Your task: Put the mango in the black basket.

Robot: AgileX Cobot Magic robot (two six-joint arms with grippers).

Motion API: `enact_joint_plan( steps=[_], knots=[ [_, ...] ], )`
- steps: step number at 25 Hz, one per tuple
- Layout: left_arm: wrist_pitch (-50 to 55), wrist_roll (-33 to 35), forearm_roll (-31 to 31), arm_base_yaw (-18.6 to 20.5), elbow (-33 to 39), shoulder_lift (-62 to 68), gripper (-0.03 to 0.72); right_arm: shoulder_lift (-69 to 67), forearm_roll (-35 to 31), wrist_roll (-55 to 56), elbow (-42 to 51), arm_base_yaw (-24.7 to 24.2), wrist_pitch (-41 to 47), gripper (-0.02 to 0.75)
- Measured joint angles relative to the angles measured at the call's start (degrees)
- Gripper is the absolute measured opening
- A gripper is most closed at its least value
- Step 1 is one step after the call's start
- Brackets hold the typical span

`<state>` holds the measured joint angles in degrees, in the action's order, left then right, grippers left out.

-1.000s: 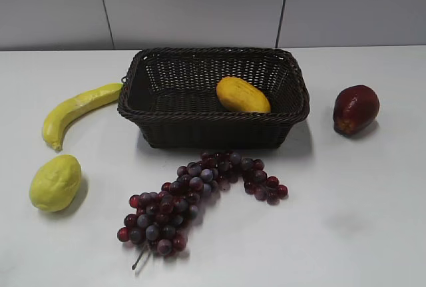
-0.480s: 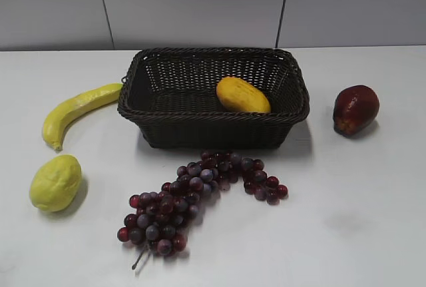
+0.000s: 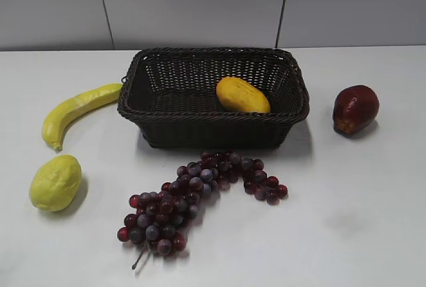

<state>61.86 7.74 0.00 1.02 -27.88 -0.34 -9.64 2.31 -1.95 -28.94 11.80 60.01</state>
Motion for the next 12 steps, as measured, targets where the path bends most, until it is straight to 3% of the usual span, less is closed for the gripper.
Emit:
enact_joint_plan(
  steps=[5,12],
  knots=[
    [0.0,0.0,0.0,0.0,0.0,0.0,0.555,8.6,0.1,0.0,0.0,-10.1,0.0,0.571],
    [0.0,0.0,0.0,0.0,0.0,0.0,0.555,9.9,0.4,0.0,0.0,-11.2,0.0,0.571]
  ],
)
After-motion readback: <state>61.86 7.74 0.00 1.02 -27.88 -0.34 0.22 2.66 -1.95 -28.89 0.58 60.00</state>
